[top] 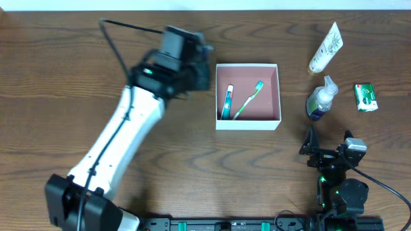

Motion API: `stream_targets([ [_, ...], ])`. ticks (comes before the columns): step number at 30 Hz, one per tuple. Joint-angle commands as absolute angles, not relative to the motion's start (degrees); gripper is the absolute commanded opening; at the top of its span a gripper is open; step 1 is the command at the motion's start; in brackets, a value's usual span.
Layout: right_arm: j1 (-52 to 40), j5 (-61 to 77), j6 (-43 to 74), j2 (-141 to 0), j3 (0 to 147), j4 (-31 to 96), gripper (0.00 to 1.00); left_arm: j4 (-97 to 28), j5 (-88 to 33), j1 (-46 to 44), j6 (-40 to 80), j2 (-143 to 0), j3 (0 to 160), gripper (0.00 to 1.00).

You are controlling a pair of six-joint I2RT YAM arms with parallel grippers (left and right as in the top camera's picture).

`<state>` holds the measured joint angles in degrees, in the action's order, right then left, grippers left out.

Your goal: Pack container

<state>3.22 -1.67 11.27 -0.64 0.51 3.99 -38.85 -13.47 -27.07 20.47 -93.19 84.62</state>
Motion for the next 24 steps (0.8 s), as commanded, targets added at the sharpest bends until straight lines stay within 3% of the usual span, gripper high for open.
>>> stream_targets([
  [1, 3.79, -1.45, 10.44, -0.38, 0.32, 4.1, 0.99, -37.65, -8.14, -32.21, 25.85, -95.13, 84.68, 0.06],
  [9, 3.79, -1.45, 10.44, -0.38, 0.32, 4.1, 0.99, -32.29, 0.97, -39.72, 28.93, -101.21, 84.68, 0.06],
  [24, 3.79, -1.45, 10.44, -0.38, 0.32, 4.1, 0.99, -30.52, 4.58, -36.51, 29.02, -112.49, 84.66, 0.07],
])
